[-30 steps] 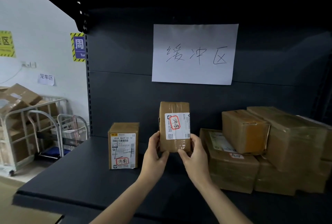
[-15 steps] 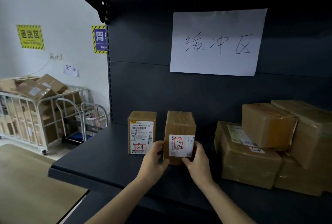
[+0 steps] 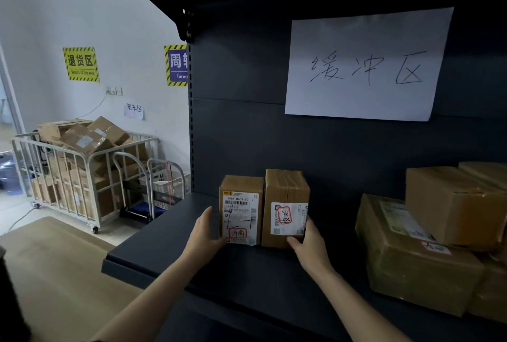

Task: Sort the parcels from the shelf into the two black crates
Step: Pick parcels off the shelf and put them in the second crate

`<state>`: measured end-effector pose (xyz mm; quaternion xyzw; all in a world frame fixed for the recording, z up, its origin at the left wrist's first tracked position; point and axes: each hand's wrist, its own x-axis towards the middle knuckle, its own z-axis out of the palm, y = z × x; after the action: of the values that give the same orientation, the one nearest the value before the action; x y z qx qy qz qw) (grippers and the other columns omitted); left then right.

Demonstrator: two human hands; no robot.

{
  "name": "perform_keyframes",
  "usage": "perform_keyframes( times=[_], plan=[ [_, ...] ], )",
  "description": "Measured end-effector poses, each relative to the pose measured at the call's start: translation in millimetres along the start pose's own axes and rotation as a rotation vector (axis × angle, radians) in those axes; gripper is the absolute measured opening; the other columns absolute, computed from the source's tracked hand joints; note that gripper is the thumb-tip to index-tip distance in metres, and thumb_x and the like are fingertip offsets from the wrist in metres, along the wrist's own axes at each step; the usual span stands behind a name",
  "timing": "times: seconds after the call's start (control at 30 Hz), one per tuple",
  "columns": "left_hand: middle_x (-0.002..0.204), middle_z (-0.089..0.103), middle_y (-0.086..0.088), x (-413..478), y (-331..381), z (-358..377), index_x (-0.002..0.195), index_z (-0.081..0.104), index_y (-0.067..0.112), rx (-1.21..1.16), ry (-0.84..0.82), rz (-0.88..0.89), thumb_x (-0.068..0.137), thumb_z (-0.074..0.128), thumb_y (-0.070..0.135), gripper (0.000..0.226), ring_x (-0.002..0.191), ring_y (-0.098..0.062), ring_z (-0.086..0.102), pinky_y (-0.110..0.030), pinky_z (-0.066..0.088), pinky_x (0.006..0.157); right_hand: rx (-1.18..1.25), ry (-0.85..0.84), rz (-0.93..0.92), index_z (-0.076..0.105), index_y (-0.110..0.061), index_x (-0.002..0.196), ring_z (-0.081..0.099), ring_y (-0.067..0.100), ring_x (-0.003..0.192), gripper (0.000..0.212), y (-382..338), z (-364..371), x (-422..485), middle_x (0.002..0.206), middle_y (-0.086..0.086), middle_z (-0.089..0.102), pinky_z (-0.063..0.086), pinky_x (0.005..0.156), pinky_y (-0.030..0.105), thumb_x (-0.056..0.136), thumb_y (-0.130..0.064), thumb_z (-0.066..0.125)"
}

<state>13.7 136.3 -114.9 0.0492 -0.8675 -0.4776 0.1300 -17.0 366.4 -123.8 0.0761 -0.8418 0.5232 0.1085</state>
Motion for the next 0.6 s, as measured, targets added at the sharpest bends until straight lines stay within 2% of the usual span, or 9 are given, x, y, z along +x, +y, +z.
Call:
perform_keyframes(
  times=[0.07, 0.13, 0.2, 0.3, 0.37, 0.5, 0.6],
  plan=[
    [0.153, 0.025, -0.01, 9, -5, -1, 0.148, 0.013, 0.009, -0.01, -0.094, 0.01, 0.078, 0.071, 0.008, 0.091, 0.142, -0.025, 0.024, -0.041, 0.024, 0.116, 0.001, -0.028, 0.025, 0.031, -0.018, 0.141, 0.041, 0.015, 0.129, 0.069, 3, 0, 5, 0.137, 0.002, 0.047, 0.033, 0.106, 0.029, 0.083, -0.001, 0.063],
    [0.145, 0.039, -0.007, 16, -10, -1, 0.147, 0.017, 0.014, -0.028, -0.17, 0.041, 0.076, 0.069, 0.001, 0.089, 0.137, -0.024, 0.034, -0.043, 0.031, 0.113, 0.001, -0.069, 0.055, 0.026, -0.019, 0.143, 0.04, 0.015, 0.13, 0.073, 7, 0, 10, 0.139, 0.0, 0.046, 0.031, 0.104, 0.026, 0.083, -0.001, 0.063],
    [0.129, 0.052, 0.003, 19, -12, 0, 0.143, 0.023, 0.022, -0.023, -0.212, 0.066, 0.075, 0.067, -0.003, 0.085, 0.128, -0.02, 0.046, -0.038, 0.04, 0.107, -0.006, -0.114, 0.085, 0.023, -0.02, 0.145, 0.039, 0.015, 0.131, 0.075, 10, 0, 14, 0.139, -0.001, 0.045, 0.03, 0.104, 0.025, 0.083, -0.002, 0.062],
    [0.114, 0.054, 0.013, 21, -10, 4, 0.141, 0.024, 0.026, -0.038, -0.24, 0.08, 0.075, 0.068, 0.0, 0.084, 0.113, -0.011, 0.053, -0.027, 0.043, 0.096, -0.024, -0.145, 0.107, 0.027, -0.019, 0.143, 0.041, 0.014, 0.128, 0.069, 10, 0, 18, 0.138, 0.001, 0.047, 0.032, 0.101, 0.024, 0.085, -0.003, 0.061],
    [0.113, 0.054, 0.013, 21, -8, 5, 0.14, 0.024, 0.026, -0.048, -0.246, 0.099, 0.076, 0.069, 0.002, 0.082, 0.108, -0.007, 0.053, -0.025, 0.042, 0.094, 0.002, -0.134, 0.094, 0.033, -0.018, 0.14, 0.043, 0.009, 0.121, 0.062, 8, -4, 18, 0.135, 0.0, 0.05, 0.032, 0.096, 0.02, 0.086, -0.005, 0.061],
    [0.115, 0.062, 0.008, 20, 5, -2, 0.129, 0.038, 0.029, -0.178, -0.223, 0.181, 0.077, 0.067, -0.005, 0.068, 0.106, -0.01, 0.062, -0.035, 0.051, 0.095, 0.077, -0.088, 0.022, 0.042, -0.023, 0.134, 0.046, 0.003, 0.109, 0.048, 0, -18, 14, 0.128, -0.003, 0.052, 0.038, 0.087, 0.017, 0.089, -0.02, 0.059],
    [0.103, 0.071, 0.005, 15, 17, -8, 0.122, 0.046, 0.028, -0.312, -0.239, 0.208, 0.078, 0.064, -0.01, 0.061, 0.097, -0.011, 0.068, -0.024, 0.056, 0.081, 0.099, -0.024, -0.016, 0.044, -0.025, 0.131, 0.049, 0.007, 0.109, 0.045, -7, -27, 8, 0.125, -0.002, 0.05, 0.04, 0.087, 0.022, 0.089, -0.03, 0.058]
  ],
)
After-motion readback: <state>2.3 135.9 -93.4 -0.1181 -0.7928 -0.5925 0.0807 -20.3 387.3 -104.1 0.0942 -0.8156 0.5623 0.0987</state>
